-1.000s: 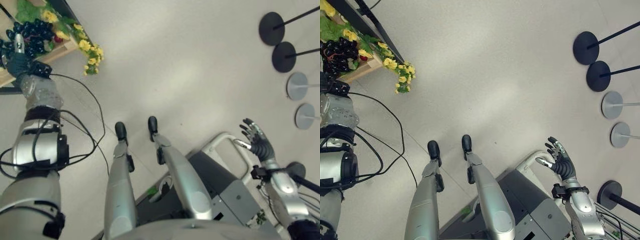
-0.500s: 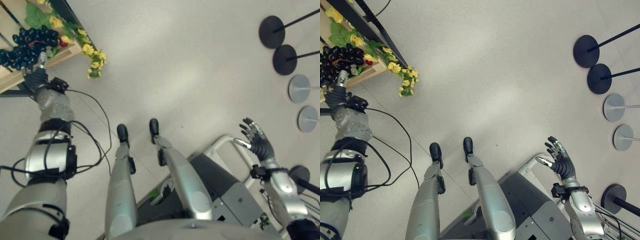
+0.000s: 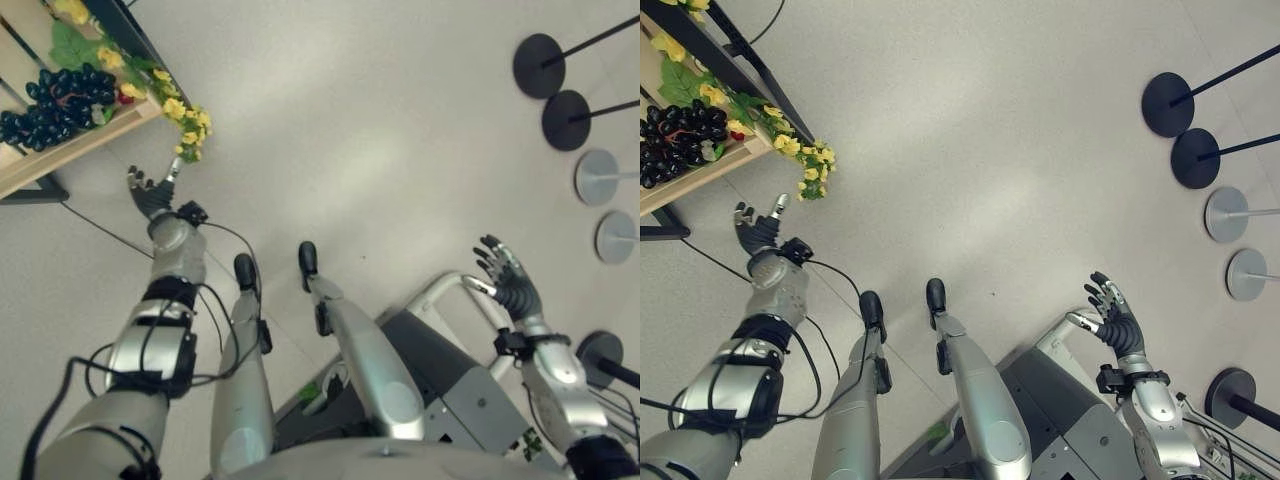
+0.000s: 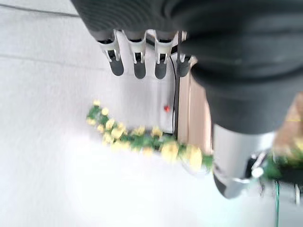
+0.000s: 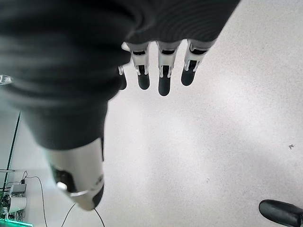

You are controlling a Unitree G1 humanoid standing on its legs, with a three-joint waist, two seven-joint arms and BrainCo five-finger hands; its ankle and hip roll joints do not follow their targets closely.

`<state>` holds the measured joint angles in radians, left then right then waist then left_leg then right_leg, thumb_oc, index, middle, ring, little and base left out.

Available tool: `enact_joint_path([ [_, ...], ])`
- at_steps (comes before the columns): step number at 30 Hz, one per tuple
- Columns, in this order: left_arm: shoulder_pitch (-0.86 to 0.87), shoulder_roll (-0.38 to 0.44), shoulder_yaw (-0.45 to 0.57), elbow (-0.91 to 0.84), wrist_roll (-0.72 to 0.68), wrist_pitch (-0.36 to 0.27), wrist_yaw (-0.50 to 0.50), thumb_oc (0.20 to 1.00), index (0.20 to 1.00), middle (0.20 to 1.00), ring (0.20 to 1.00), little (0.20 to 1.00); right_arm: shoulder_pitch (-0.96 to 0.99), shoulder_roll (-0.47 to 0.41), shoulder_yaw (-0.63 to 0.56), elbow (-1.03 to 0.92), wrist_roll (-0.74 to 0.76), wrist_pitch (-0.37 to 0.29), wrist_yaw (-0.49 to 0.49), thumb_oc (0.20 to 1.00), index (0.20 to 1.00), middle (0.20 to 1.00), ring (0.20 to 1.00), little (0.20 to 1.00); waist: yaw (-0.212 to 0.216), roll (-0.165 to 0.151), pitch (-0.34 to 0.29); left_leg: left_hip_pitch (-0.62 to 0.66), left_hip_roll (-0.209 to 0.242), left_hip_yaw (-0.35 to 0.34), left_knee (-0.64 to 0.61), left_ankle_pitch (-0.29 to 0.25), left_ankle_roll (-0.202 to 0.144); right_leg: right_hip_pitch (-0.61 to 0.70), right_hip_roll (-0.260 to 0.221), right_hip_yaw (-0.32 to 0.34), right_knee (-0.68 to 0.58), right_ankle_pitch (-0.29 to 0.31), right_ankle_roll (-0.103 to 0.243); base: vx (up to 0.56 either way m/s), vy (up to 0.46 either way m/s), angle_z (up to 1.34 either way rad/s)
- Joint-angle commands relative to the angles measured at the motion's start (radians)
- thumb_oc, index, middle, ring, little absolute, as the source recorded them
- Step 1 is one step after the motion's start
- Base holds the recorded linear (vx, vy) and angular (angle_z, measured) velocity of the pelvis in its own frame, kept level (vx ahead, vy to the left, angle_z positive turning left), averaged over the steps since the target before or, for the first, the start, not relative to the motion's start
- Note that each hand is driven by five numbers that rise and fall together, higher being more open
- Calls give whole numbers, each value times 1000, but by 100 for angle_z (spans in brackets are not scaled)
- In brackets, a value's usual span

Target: Pick up the fruits from the basket on one side to the basket on the other side

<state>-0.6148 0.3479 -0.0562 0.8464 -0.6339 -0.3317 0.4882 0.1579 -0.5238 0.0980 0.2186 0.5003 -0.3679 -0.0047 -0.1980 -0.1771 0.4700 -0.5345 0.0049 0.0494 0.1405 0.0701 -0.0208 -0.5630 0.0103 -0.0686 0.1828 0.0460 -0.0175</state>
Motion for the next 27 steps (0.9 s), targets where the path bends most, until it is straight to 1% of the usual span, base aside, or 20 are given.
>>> enact_joint_path([
  [1,38,-31,-10,-70,104,-47,8,1000,1000,1000,1000,1000,28,-20,-33,-28,5,-44,-26,1000,1000,1000,1000,1000,6,23,-24,30,-42,-24,64,-66,13,25,-16,-28,10,-4,85,-10,-38,3],
  [2,38,-31,-10,-70,104,-47,8,1000,1000,1000,1000,1000,28,-20,-33,-28,5,-44,-26,1000,1000,1000,1000,1000,6,23,-24,30,-42,-24,64,-66,13,25,-16,-28,10,-4,85,-12,-47,2],
  [3,81,-42,-67,-151,164,-39,-3,1000,1000,1000,1000,1000,18,-21,-37,-25,-1,-43,-35,1000,1000,1000,1000,1000,14,35,-23,40,-44,-30,55,-60,14,30,-18,-31,14,-5,84,-14,-39,5],
  [6,171,-26,-142,-329,312,-34,-15,1000,1000,1000,1000,1000,7,-22,-56,-27,-11,-51,-44,1000,1000,1000,1000,1000,34,63,-21,65,-50,-41,33,-51,14,46,-23,-39,16,-10,85,-12,-31,23],
  [8,249,-12,-162,-416,388,-40,-25,1000,1000,1000,1000,1000,12,-18,-66,-29,-19,-65,-43,1000,1000,1000,1000,1000,40,76,-22,82,-52,-46,22,-48,14,57,-24,-41,19,-14,85,-3,-16,5],
  [9,249,-12,-162,-417,388,-39,-25,1000,1000,1000,1000,1000,12,-17,-66,-29,-19,-65,-43,1000,1000,1000,1000,1000,39,76,-24,80,-53,-47,19,-43,14,56,-25,-41,15,-10,85,5,-22,5],
  [10,336,7,-194,-475,462,-49,-50,1000,1000,1000,1000,1000,20,-13,-73,-17,-33,-83,-46,1000,1000,1000,1000,1000,44,91,-28,102,-55,-51,9,-40,13,73,-26,-46,17,-18,84,5,-5,11],
  [11,336,7,-194,-475,462,-49,-50,1000,1000,1000,1000,1000,20,-13,-73,-17,-33,-83,-46,1000,1000,1000,1000,1000,44,91,-29,102,-55,-51,8,-39,13,73,-26,-47,17,-18,84,30,-17,9],
  [12,388,56,-238,-531,555,-71,-66,1000,1000,1000,1000,1000,16,-14,-83,8,-46,-99,-59,1000,1000,1000,1000,1000,49,104,-35,131,-54,-53,-2,-43,11,100,-27,-50,19,-30,83,20,-15,3],
  [13,404,66,-246,-536,568,-73,-68,1000,1000,1000,1000,1000,13,-16,-85,11,-51,-101,-62,1000,1000,1000,1000,1000,50,107,-42,136,-54,-55,-7,-38,11,105,-28,-51,16,-27,83,0,0,0],
  [14,405,66,-246,-536,569,-73,-68,1000,1000,1000,1000,1000,13,-15,-85,11,-52,-101,-62,1000,1000,1000,1000,1000,50,107,-42,138,-54,-55,-8,-37,11,106,-28,-52,15,-27,83,35,-11,11],
  [15,456,109,-260,-591,578,-90,-107,1000,1000,1000,1000,1000,24,-26,-104,7,-58,-107,-63,1000,1000,1000,1000,1000,53,119,-53,168,-54,-58,-15,-43,10,130,-26,-52,20,-37,83,35,-13,16],
  [16,477,119,-256,-606,565,-99,-123,1000,1000,1000,1000,1000,22,-27,-109,23,-63,-107,-66,1000,1000,1000,1000,1000,53,126,-63,176,-53,-61,-21,-38,10,137,-27,-53,15,-34,83,50,-15,12],
  [19,545,164,-236,-659,468,-128,-216,1000,1000,1000,1000,1000,13,-33,-131,65,-75,-107,-76,1000,1000,1000,1000,1000,50,145,-86,221,-52,-63,-26,-44,5,184,-26,-47,8,-38,81,29,1,4],
  [21,559,177,-229,-660,447,-138,-238,1000,1000,1000,1000,1000,11,-37,-138,73,-85,-106,-80,1000,1000,1000,1000,1000,47,149,-95,229,-54,-62,-19,-47,1,199,-27,-41,-1,-38,79,21,-11,12],
  [22,595,207,-219,-686,409,-155,-301,1000,1000,1000,1000,1000,-2,-46,-149,112,-94,-107,-86,1000,1000,1000,1000,1000,45,154,-109,242,-56,-61,10,-57,-9,243,-31,-36,-36,-36,77,20,-14,11],
  [23,597,208,-217,-689,407,-154,-303,1000,1000,1000,1000,1000,-3,-45,-148,113,-94,-108,-86,1000,1000,1000,1000,1000,45,154,-108,244,-56,-61,12,-58,-9,247,-30,-36,-39,-35,77,11,-8,4],
  [25,641,217,-189,-700,372,-163,-350,1000,1000,1000,1000,1000,-17,-57,-153,143,-103,-112,-79,1000,1000,1000,1000,1000,49,144,-123,253,-78,-81,120,-95,-11,290,-39,-10,-70,-21,73,-24,28,8],
  [26,658,216,-183,-696,369,-164,-362,1000,1000,1000,1000,1000,-28,-59,-153,168,-103,-111,-78,1000,1000,1000,1000,1000,57,138,-127,266,-89,-104,200,-118,-13,300,-42,4,-71,-14,71,-53,95,0],
  [27,679,210,-172,-694,365,-157,-371,1000,1000,1000,1000,1000,-33,-59,-150,174,-111,-103,-77,1000,1000,1000,1000,1000,61,131,-140,278,-102,-134,264,-122,-15,304,-50,16,-76,-2,72,-27,123,-14],
])
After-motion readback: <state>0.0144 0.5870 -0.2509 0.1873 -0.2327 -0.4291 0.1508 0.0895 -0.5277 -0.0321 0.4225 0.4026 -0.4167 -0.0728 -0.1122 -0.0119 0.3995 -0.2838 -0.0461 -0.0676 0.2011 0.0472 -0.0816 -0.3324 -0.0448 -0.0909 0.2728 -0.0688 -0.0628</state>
